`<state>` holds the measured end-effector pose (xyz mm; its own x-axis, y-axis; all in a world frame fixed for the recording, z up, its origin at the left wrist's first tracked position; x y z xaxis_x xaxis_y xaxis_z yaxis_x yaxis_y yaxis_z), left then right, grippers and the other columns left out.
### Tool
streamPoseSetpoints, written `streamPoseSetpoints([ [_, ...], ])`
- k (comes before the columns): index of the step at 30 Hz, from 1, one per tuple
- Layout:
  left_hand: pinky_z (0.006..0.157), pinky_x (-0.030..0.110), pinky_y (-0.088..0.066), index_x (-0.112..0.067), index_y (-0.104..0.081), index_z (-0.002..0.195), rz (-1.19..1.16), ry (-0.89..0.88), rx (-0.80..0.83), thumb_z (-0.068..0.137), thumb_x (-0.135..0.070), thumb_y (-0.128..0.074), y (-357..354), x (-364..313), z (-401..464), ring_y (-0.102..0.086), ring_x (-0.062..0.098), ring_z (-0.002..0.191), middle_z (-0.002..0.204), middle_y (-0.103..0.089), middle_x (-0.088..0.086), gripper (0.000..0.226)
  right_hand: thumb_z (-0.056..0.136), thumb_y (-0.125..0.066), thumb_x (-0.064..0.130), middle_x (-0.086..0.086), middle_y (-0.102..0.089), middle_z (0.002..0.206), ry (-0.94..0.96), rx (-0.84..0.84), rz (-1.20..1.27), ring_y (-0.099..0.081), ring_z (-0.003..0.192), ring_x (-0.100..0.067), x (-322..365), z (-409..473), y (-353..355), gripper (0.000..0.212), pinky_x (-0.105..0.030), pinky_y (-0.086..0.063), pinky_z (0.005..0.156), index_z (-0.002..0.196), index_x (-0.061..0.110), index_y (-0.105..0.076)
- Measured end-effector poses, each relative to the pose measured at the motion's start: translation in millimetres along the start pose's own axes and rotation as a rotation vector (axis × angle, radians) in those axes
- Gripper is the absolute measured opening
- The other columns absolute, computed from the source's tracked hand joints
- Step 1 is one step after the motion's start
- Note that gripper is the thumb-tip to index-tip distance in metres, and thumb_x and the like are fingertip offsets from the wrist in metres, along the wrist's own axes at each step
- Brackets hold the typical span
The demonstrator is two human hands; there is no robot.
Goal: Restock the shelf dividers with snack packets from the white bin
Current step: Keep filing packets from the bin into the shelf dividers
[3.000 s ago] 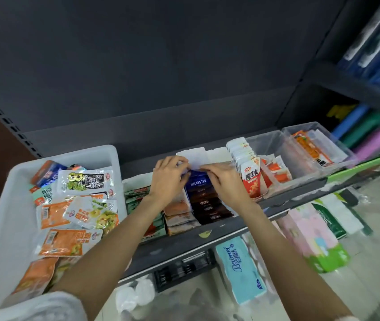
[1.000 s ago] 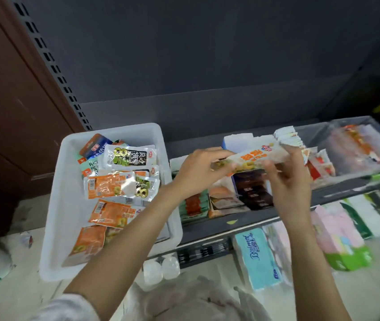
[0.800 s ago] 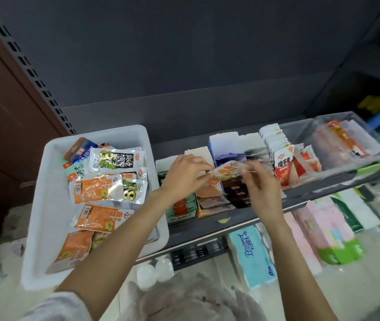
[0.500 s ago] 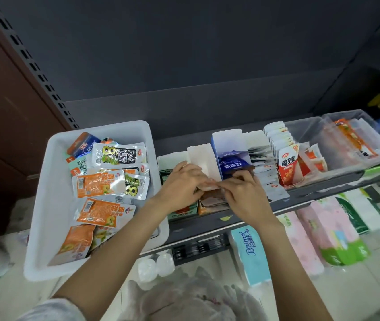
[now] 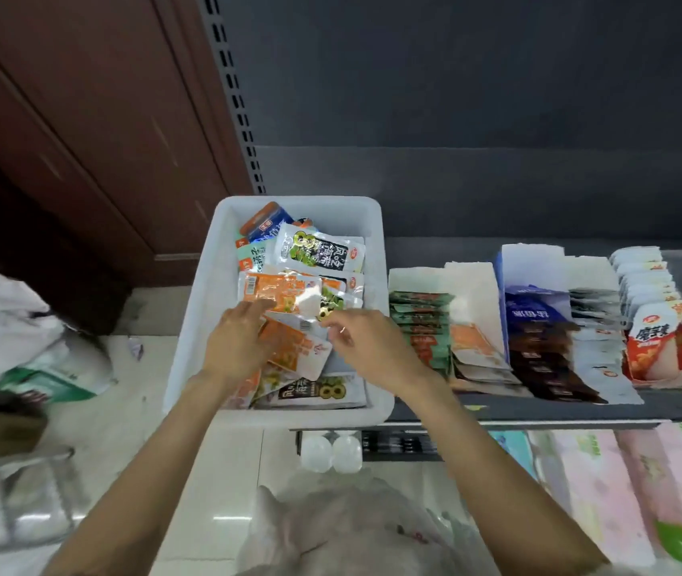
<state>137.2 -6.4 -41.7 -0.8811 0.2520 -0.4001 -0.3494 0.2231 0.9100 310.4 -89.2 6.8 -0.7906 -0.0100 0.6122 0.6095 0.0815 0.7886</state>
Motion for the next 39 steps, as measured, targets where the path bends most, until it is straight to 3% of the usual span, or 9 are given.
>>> streamPoseSetpoints([
  [6, 0.106, 0.042, -0.031, -0.024, -0.032, 0.143, 0.042, 0.043, 0.225, 0.085, -0.036, -0.064, -19, 25, 20, -0.033, 0.030, 0.130, 0.145, -0.033, 0.009, 0.067, 0.084, -0.067, 0.039, -0.015, -0.046, 0.127, -0.176, 0.362, -0.421, -0.055, 0.105, -0.031, -7, 56, -82, 0.067, -0.038, -0.048, 0.080, 0.136, 0.011, -0.034],
  [10, 0.108, 0.040, -0.028, -0.026, -0.032, 0.142, 0.120, -0.052, 0.257, 0.081, -0.038, -0.066, -25, 29, 23, -0.027, 0.030, 0.133, 0.147, -0.028, 0.008, 0.070, 0.084, -0.070, 0.021, -0.012, -0.056, 0.110, -0.228, 0.285, -0.370, -0.057, 0.095, -0.026, -13, 61, -94, 0.058, -0.039, -0.051, 0.081, 0.130, 0.009, -0.037],
  [15, 0.113, 0.036, -0.019, -0.030, -0.038, 0.139, -0.036, -0.283, 0.239, 0.074, -0.046, -0.072, -15, 24, 6, -0.010, 0.021, 0.142, 0.153, -0.015, 0.001, 0.074, 0.094, -0.049, 0.008, -0.002, -0.060, 0.085, -0.302, 0.047, 0.226, -0.058, 0.069, -0.020, -13, 57, -58, 0.023, -0.031, -0.045, 0.055, 0.113, 0.020, -0.050],
  [18, 0.108, 0.028, -0.032, -0.038, -0.051, 0.126, -0.325, -0.364, 0.201, 0.078, -0.057, -0.058, 10, 10, -7, -0.035, 0.001, 0.129, 0.138, -0.042, -0.018, 0.052, 0.093, -0.048, 0.003, 0.003, -0.064, 0.090, -0.318, -0.023, 0.620, -0.062, 0.084, -0.022, -7, 40, -23, 0.026, -0.033, -0.051, 0.071, 0.090, 0.022, -0.066],
  [21, 0.092, 0.012, -0.041, -0.044, -0.054, 0.118, -0.500, -0.409, 0.210, 0.081, -0.058, -0.053, 37, -21, -18, -0.052, -0.008, 0.110, 0.117, -0.058, -0.026, 0.040, 0.094, -0.047, 0.001, -0.005, -0.068, 0.087, -0.363, -0.080, 1.111, -0.059, 0.074, -0.016, -3, 13, 19, 0.027, -0.021, -0.048, 0.059, 0.090, 0.010, -0.072],
  [25, 0.080, 0.013, -0.046, -0.027, -0.064, 0.113, -0.403, -0.664, -0.013, 0.087, -0.039, -0.059, 58, -88, -12, -0.059, -0.003, 0.094, 0.104, -0.064, -0.018, 0.029, 0.087, -0.053, 0.012, -0.005, -0.069, 0.080, -0.269, -0.249, 1.454, -0.061, 0.067, -0.011, -15, -34, 82, 0.022, -0.019, -0.050, 0.057, 0.090, 0.008, -0.074],
  [30, 0.060, 0.024, -0.050, -0.016, -0.067, 0.108, -0.251, -0.930, -0.247, 0.090, -0.030, -0.049, 48, -194, 5, -0.066, 0.012, 0.078, 0.095, -0.072, -0.004, 0.029, 0.080, -0.061, 0.022, -0.003, -0.072, 0.092, -0.271, -0.586, 1.204, -0.068, 0.081, -0.013, -52, -102, 139, 0.017, -0.020, -0.053, 0.069, 0.091, 0.021, -0.074],
  [34, 0.058, 0.031, -0.051, -0.027, -0.051, 0.113, -0.175, -1.016, -0.115, 0.090, -0.033, -0.045, 11, -248, 10, -0.068, 0.018, 0.080, 0.099, -0.071, -0.005, 0.025, 0.097, -0.046, 0.012, 0.001, -0.072, 0.080, -0.449, -0.763, 0.984, -0.066, 0.074, -0.011, -83, -142, 152, 0.023, -0.020, -0.051, 0.065, 0.097, 0.017, -0.068],
  [39, 0.073, 0.031, -0.047, -0.020, -0.057, 0.101, -0.130, -0.936, 0.058, 0.090, -0.027, -0.058, -38, -255, 14, -0.065, 0.021, 0.082, 0.094, -0.070, -0.003, 0.012, 0.087, -0.056, 0.040, 0.002, -0.071, 0.093, -0.532, -0.664, 0.738, -0.065, 0.088, -0.011, -105, -157, 132, 0.025, -0.023, -0.051, 0.076, 0.104, 0.025, -0.067],
])
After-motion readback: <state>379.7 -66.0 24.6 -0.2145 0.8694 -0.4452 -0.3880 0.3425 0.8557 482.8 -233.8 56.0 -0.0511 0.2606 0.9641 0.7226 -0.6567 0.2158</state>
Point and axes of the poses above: each hand's wrist, its own z-axis towards the middle knuckle, its own y-axis out of the back of the hand, x = y × z, the point moved 4 cm from there along z, towards the middle knuckle
